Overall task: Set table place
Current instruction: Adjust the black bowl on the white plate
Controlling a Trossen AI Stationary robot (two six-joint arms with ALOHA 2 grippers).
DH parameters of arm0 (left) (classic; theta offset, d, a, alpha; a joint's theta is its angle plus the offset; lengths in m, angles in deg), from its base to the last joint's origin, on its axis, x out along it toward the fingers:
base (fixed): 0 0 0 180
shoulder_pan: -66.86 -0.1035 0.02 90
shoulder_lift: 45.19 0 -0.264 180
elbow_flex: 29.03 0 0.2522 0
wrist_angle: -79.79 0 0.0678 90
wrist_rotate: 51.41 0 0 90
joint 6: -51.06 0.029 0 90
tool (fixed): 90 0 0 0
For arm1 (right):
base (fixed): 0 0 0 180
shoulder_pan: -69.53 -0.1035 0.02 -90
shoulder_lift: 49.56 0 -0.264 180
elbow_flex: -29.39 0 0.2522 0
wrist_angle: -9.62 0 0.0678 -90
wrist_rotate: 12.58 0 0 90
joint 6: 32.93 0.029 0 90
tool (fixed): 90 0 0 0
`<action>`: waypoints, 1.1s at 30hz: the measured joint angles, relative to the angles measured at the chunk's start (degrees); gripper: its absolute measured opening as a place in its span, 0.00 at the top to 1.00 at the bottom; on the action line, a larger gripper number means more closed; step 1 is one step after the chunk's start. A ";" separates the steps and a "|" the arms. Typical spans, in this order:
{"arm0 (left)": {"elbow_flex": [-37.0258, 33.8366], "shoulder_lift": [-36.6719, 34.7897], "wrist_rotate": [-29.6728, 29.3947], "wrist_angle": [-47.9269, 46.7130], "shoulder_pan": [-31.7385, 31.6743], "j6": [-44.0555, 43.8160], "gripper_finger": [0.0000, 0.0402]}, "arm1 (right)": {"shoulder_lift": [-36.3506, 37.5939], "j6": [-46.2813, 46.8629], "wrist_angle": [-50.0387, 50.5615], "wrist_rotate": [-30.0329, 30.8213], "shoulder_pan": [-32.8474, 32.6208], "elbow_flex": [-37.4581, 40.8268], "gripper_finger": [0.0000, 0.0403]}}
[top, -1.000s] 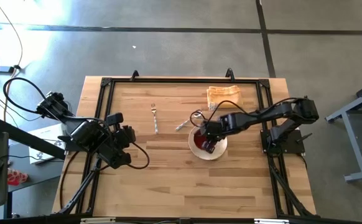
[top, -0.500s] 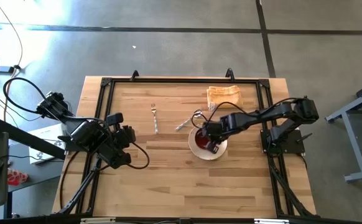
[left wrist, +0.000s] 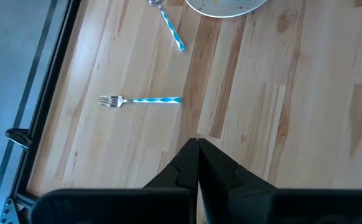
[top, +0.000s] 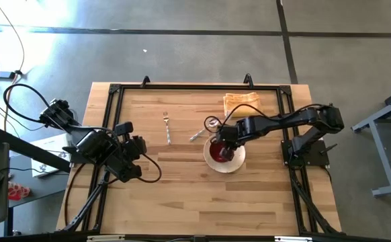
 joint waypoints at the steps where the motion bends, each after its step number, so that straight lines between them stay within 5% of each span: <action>1: 0.00 0.00 -0.01 0.00 0.00 0.00 1.00 | -0.01 0.09 -0.41 -0.37 -0.09 0.00 1.00; 20: -0.02 0.04 0.01 -0.03 0.00 0.04 1.00 | -8.33 1.09 -4.63 -1.88 -1.27 1.14 1.00; 33: -0.02 0.04 0.23 -0.05 0.00 0.04 1.00 | -8.68 0.88 3.79 -1.51 -1.03 0.90 1.00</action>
